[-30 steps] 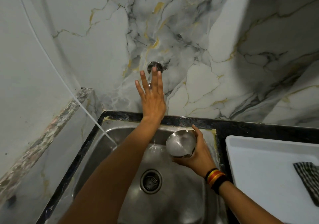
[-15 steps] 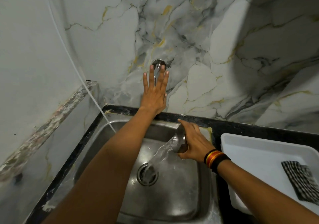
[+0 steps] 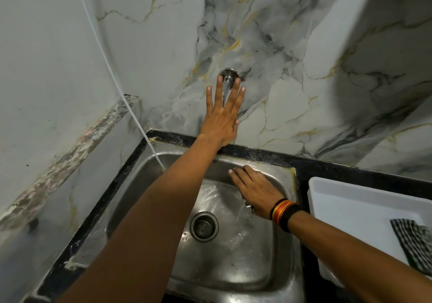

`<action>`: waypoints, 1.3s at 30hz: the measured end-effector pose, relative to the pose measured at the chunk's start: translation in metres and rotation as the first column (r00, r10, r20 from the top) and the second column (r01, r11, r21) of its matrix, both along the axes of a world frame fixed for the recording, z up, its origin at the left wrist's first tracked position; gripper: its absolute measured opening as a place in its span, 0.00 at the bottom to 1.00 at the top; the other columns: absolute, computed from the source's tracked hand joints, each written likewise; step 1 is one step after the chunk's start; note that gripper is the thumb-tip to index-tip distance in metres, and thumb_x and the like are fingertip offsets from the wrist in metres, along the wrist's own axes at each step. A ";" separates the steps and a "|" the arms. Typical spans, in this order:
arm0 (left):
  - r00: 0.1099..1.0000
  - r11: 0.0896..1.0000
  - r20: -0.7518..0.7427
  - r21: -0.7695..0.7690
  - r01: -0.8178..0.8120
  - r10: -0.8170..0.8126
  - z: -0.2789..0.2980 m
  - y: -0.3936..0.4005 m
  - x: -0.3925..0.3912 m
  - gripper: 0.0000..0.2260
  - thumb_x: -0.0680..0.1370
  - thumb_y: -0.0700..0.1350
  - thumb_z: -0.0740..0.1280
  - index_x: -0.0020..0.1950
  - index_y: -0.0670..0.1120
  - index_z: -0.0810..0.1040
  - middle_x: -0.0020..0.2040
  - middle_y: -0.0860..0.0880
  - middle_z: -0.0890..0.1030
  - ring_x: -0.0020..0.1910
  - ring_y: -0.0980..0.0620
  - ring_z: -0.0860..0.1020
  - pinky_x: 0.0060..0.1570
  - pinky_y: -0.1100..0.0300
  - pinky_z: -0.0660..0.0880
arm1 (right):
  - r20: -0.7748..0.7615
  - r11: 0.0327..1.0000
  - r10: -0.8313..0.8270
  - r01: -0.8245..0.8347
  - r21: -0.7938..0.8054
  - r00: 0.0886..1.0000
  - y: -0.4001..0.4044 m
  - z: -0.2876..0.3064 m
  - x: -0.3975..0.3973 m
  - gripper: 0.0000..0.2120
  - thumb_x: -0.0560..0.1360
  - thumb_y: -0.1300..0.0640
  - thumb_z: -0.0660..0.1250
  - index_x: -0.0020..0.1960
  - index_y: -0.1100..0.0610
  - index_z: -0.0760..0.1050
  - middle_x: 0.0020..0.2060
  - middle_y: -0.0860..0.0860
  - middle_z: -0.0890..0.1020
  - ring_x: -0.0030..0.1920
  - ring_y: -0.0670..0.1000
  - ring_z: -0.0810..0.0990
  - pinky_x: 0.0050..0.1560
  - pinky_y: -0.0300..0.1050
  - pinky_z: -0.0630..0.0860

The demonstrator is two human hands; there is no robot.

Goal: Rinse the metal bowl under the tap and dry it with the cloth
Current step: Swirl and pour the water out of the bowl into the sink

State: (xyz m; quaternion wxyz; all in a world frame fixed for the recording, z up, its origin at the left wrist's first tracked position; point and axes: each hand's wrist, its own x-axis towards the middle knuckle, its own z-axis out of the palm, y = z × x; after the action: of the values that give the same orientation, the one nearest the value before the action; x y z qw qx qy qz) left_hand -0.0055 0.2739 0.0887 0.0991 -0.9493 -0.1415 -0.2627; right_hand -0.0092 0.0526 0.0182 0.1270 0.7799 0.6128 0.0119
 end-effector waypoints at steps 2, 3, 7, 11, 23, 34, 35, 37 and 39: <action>1.000 1.000 -0.002 0.000 -0.003 0.003 0.000 0.001 0.000 0.41 0.82 0.52 0.63 0.89 0.44 0.44 0.89 0.39 0.45 0.85 0.25 0.45 0.80 0.27 0.41 | 0.015 0.997 0.037 -0.036 -0.062 0.999 0.004 -0.002 -0.004 0.54 0.65 0.56 0.80 0.81 0.62 0.52 0.75 0.62 0.66 0.73 0.65 0.66 0.66 0.59 0.72; 1.000 1.000 -0.005 0.000 -0.006 0.006 0.001 0.001 0.000 0.41 0.82 0.53 0.63 0.89 0.44 0.44 0.89 0.39 0.45 0.85 0.25 0.45 0.80 0.27 0.41 | 0.031 0.993 0.067 -0.064 -0.098 0.997 0.005 -0.004 -0.006 0.53 0.65 0.55 0.80 0.81 0.62 0.54 0.75 0.62 0.66 0.73 0.65 0.66 0.66 0.59 0.72; 1.000 1.000 -0.008 0.007 -0.008 0.008 0.000 0.000 0.000 0.41 0.82 0.53 0.63 0.89 0.44 0.44 0.89 0.39 0.45 0.85 0.25 0.45 0.80 0.27 0.41 | 0.056 0.989 0.086 -0.078 -0.122 0.995 0.003 -0.014 -0.010 0.48 0.66 0.56 0.80 0.79 0.62 0.60 0.75 0.63 0.67 0.73 0.65 0.67 0.65 0.59 0.71; 1.000 1.000 -0.001 0.000 -0.003 0.003 0.000 0.000 0.000 0.41 0.82 0.53 0.63 0.89 0.44 0.45 0.89 0.39 0.45 0.85 0.25 0.45 0.80 0.27 0.41 | 0.068 0.989 0.071 -0.061 -0.135 0.995 -0.002 -0.025 -0.009 0.49 0.65 0.55 0.80 0.79 0.62 0.59 0.75 0.62 0.69 0.72 0.65 0.68 0.65 0.58 0.72; 1.000 0.999 0.001 -0.017 0.031 -0.031 0.000 0.002 0.000 0.43 0.80 0.51 0.65 0.89 0.44 0.45 0.88 0.38 0.44 0.84 0.24 0.43 0.78 0.26 0.37 | 0.173 0.983 0.108 -0.079 -0.167 0.979 0.012 -0.060 -0.031 0.22 0.78 0.58 0.54 0.67 0.54 0.78 0.60 0.55 0.83 0.62 0.61 0.76 0.51 0.51 0.77; 0.994 0.998 -0.105 -0.058 0.031 -0.037 0.007 0.001 -0.002 0.44 0.81 0.54 0.66 0.89 0.45 0.42 0.88 0.40 0.39 0.84 0.24 0.39 0.77 0.26 0.34 | -0.040 0.978 0.147 -0.151 -0.142 0.988 -0.003 -0.056 -0.014 0.52 0.63 0.51 0.82 0.79 0.59 0.59 0.74 0.60 0.67 0.71 0.64 0.67 0.66 0.59 0.69; 0.990 0.997 -0.137 -0.072 0.022 -0.031 0.009 0.000 -0.002 0.44 0.82 0.55 0.65 0.89 0.45 0.41 0.87 0.41 0.36 0.84 0.25 0.38 0.77 0.26 0.33 | -0.091 0.991 0.084 -0.092 -0.092 0.992 -0.006 -0.050 -0.012 0.55 0.61 0.50 0.83 0.79 0.59 0.58 0.74 0.59 0.66 0.71 0.63 0.66 0.67 0.59 0.68; 0.978 0.994 -0.211 -0.107 -0.021 -0.002 0.013 -0.001 -0.002 0.44 0.84 0.60 0.62 0.88 0.46 0.36 0.86 0.42 0.30 0.83 0.27 0.32 0.76 0.27 0.30 | -0.278 0.992 -0.101 0.119 0.050 0.955 -0.016 -0.032 -0.006 0.58 0.58 0.47 0.83 0.80 0.55 0.56 0.76 0.56 0.64 0.74 0.60 0.64 0.71 0.59 0.66; 0.952 0.987 -0.306 -0.155 -0.042 -0.008 0.021 0.002 0.000 0.43 0.85 0.66 0.55 0.87 0.47 0.32 0.85 0.42 0.27 0.80 0.32 0.24 0.76 0.27 0.29 | -0.575 0.877 -0.219 0.418 0.239 0.789 -0.033 -0.011 -0.002 0.58 0.57 0.44 0.82 0.79 0.51 0.58 0.75 0.52 0.66 0.75 0.56 0.65 0.73 0.55 0.66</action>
State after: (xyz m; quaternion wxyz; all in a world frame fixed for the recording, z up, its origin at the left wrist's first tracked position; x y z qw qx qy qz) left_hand -0.0054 0.2756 0.1097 0.0457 -0.9820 -0.1534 -0.0998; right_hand -0.0107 0.0197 0.0075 -0.1895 0.8552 0.4682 -0.1160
